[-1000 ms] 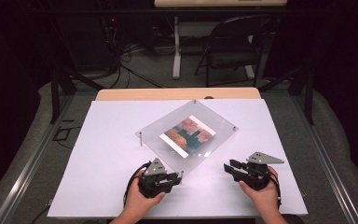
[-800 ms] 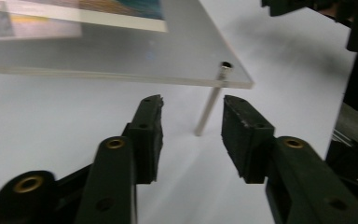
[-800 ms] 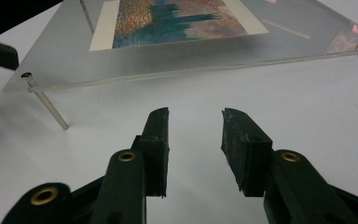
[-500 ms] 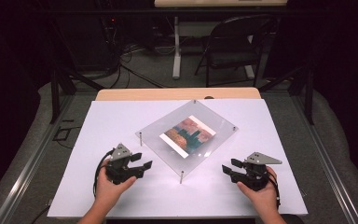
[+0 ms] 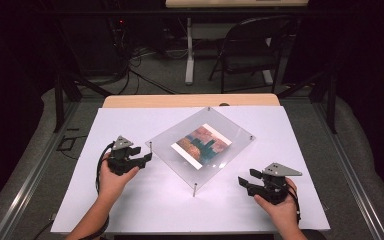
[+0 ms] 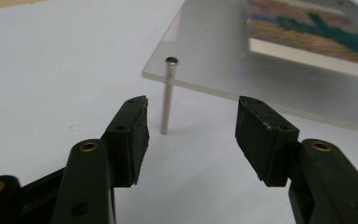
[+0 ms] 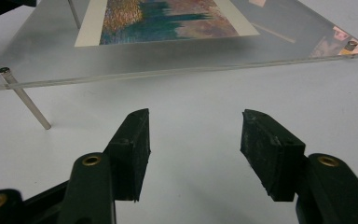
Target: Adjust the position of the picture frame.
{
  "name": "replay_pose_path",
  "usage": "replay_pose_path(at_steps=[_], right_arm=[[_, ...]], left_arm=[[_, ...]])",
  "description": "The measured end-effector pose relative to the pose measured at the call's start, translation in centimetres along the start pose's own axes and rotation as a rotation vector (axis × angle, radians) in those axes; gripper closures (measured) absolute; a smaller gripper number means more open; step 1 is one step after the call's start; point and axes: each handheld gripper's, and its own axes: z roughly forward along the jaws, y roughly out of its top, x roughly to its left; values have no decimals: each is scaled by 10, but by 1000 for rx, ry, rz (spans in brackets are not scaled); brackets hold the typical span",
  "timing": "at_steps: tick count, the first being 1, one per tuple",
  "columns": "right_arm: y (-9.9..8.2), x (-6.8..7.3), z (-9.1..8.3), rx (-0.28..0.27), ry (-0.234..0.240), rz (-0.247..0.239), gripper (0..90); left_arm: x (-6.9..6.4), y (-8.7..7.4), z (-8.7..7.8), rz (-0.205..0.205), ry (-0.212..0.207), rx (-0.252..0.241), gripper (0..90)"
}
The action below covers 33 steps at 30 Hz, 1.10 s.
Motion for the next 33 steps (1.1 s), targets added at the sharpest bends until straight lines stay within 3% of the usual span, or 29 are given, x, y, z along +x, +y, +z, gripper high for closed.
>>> replay_pose_path(at_steps=[5,7,11,14,19,20,22,26,33], right_arm=[[1,-1,-2,-1,-3,1,451],[1,-1,-2,1,-1,3,461],[1,0,-2,0,0,1,470],[1,0,-2,0,1,1,479],[0,1,-3,-1,2,-1,485],[0,1,-3,2,3,0,488],[0,2,-3,-2,4,-4,493],[-1,6,-3,13,16,-5,508],[-3,25,4,43,102,-15,570]], left_arm=[[4,-3,19,2,8,25,505],[6,-4,31,26,19,29,536],[8,-4,38,36,29,29,623],[10,-4,43,19,23,22,698],[8,-5,46,14,19,12,797],[7,-5,48,35,33,18,813],[7,-5,48,36,39,18,841],[9,-4,47,41,19,19,849],[7,1,41,35,3,37,854]])
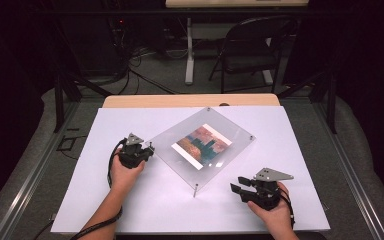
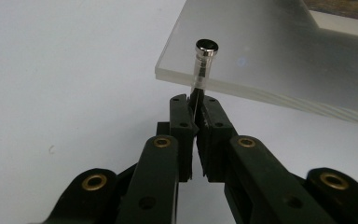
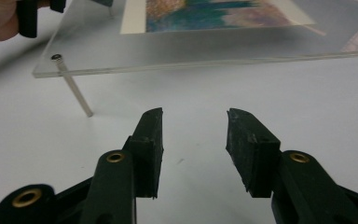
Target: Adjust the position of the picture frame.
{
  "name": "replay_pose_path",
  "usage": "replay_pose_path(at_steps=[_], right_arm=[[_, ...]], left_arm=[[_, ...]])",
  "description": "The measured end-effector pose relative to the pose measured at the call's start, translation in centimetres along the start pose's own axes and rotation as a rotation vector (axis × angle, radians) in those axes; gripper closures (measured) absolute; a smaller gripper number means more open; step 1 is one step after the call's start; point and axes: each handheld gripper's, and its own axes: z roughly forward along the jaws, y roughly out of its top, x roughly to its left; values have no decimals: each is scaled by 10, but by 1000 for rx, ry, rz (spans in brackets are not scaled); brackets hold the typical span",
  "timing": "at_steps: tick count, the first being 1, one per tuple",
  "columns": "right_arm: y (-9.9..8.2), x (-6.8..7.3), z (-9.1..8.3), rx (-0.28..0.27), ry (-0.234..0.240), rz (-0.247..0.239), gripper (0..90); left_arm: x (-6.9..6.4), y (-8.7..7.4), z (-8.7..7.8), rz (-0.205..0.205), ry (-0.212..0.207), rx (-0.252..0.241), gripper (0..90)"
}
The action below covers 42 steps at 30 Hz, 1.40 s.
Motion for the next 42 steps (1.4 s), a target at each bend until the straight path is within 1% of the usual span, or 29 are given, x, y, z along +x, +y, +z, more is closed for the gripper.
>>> replay_pose_path(at_steps=[3,5,6,7,8,9,10,11,12,15,17,19,21,24,25,28,29,30,31,32,33,34,36,37,39,42], right_arm=[[-1,9,6,18,36,-11,593],[-1,17,10,25,67,-17,604],[-1,17,10,25,67,-17,604],[-1,23,12,25,93,-23,619],[-1,25,13,28,106,-23,625],[-1,25,13,28,106,-23,625],[0,32,15,27,145,-14,640],[0,34,16,22,162,-10,646],[0,37,17,24,176,-7,653],[0,42,18,35,197,-21,662],[-1,44,20,42,205,-18,663],[-1,46,23,47,208,-25,663],[-1,47,25,40,216,-25,663],[0,50,26,40,232,-43,662],[0,52,26,48,238,-48,661],[0,54,28,55,243,-55,663],[0,55,30,59,241,-56,703],[0,55,30,59,241,-56,703],[0,55,31,58,240,-57,728],[1,55,32,57,228,-60,778],[1,53,32,62,254,-47,824],[1,52,32,62,268,-42,839],[1,51,32,61,276,-36,839],[1,51,31,57,280,-46,846],[3,52,29,47,269,-66,853],[5,49,24,27,258,-54,854]], left_arm=[[-6,6,-14,-14,-21,-17,851],[-11,9,-24,-11,-39,-23,850],[-11,9,-24,-11,-39,-23,850],[-16,9,-30,-5,-50,-26,851],[-18,9,-33,-3,-56,-26,851],[-18,9,-33,-3,-56,-26,851],[-21,8,-35,-8,-61,-29,851],[-24,6,-37,-17,-64,-29,851],[-24,6,-37,-17,-64,-29,850],[-26,4,-39,-22,-69,-28,850],[-27,3,-39,-21,-69,-27,850],[-29,2,-40,-16,-70,-27,851],[-31,0,-41,-14,-73,-24,852],[-35,-3,-44,-16,-85,-22,852],[-36,-4,-45,-15,-88,-21,852],[-39,-6,-47,-11,-95,-21,852],[-40,-7,-48,-8,-100,-19,853],[-40,-7,-48,-8,-100,-19,853],[-41,-8,-49,-7,-104,-18,853],[-42,-9,-49,-8,-101,-19,853],[-43,-9,-50,-10,-102,-22,854],[-43,-9,-50,-7,-106,-23,854],[-44,-9,-51,-2,-106,-20,854],[-45,-8,-54,12,-103,-22,856],[-46,-8,-58,19,-106,-30,857],[-47,-10,-64,13,-118,-44,858]])
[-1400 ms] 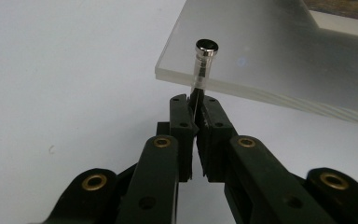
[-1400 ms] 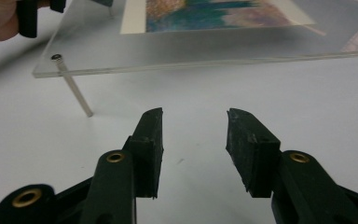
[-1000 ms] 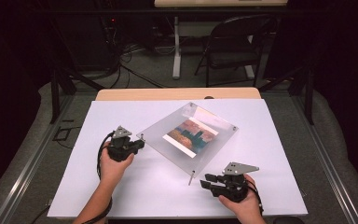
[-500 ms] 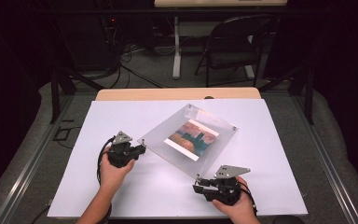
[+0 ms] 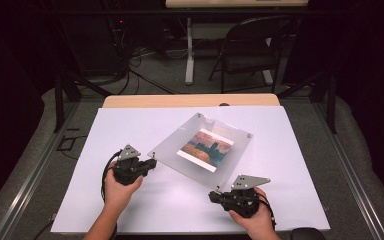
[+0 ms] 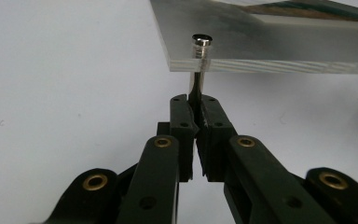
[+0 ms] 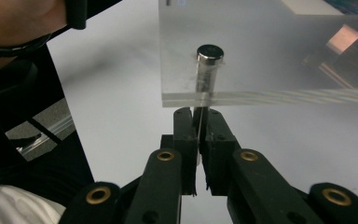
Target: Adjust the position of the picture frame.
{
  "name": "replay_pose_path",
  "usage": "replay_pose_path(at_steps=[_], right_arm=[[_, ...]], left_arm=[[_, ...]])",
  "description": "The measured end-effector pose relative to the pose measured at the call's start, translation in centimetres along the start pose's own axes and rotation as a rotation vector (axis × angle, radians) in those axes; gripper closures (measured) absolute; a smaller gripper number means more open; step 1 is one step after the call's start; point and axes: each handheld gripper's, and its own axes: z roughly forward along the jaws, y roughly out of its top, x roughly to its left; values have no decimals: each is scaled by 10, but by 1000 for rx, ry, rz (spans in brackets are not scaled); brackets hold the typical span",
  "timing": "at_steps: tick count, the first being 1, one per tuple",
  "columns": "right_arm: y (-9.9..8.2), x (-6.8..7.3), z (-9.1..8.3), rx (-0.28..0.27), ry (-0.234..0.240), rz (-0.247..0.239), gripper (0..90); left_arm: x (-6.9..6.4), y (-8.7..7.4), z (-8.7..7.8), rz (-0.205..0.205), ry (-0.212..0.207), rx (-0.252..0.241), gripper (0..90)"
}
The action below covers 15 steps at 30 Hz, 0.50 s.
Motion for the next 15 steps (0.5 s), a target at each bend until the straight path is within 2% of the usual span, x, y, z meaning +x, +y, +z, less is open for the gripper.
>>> replay_pose_path(at_steps=[4,8,15], right_arm=[[0,-8,-4,-12,-31,26,854],[2,-19,-8,-22,-80,52,854],[6,-50,-10,-29,-176,112,850]], left_arm=[[-6,-3,-5,-3,-8,3,859],[-12,-6,-10,-6,-35,-7,859],[-25,-9,-9,14,-77,-2,859]])
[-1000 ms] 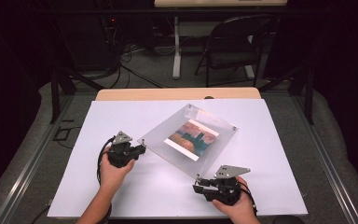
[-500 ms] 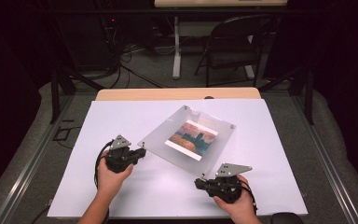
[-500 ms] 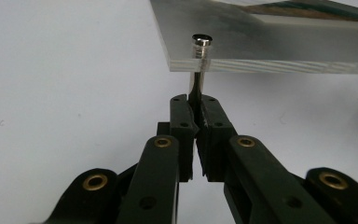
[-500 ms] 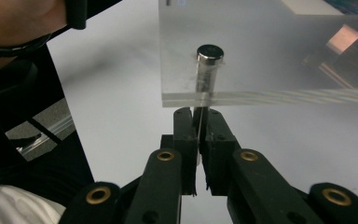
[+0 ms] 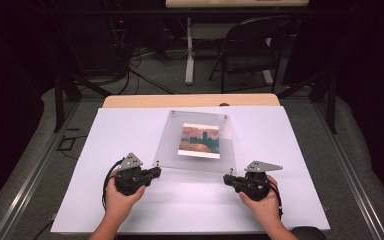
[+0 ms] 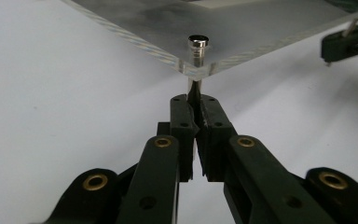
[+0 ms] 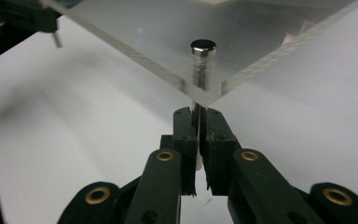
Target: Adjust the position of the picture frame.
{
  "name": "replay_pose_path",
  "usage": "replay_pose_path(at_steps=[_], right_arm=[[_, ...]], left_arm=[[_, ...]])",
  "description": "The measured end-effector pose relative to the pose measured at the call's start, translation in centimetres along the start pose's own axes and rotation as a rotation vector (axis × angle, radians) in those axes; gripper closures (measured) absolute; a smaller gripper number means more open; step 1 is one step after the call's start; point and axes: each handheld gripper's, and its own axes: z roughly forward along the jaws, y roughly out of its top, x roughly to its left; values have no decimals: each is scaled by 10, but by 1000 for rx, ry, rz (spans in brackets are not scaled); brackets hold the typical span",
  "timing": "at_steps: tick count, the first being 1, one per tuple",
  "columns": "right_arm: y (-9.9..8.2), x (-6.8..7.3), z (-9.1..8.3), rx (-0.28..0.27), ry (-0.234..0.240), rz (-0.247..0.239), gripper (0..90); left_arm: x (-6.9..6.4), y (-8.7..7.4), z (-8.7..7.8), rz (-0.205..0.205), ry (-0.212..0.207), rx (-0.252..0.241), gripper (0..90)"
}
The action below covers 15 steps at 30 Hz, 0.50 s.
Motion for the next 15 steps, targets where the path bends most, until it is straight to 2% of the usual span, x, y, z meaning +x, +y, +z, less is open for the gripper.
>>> replay_pose_path(at_steps=[2,3,7,15], right_arm=[[1,-3,1,-4,-5,6,848],[3,-9,2,3,-13,24,842],[8,-15,10,6,-33,7,842],[19,-26,25,-1,-63,24,840]], left_arm=[[-1,-1,4,-3,-4,10,859],[0,-2,6,-12,-5,12,858],[4,-2,12,-28,9,14,858],[16,4,24,-57,37,0,858]])
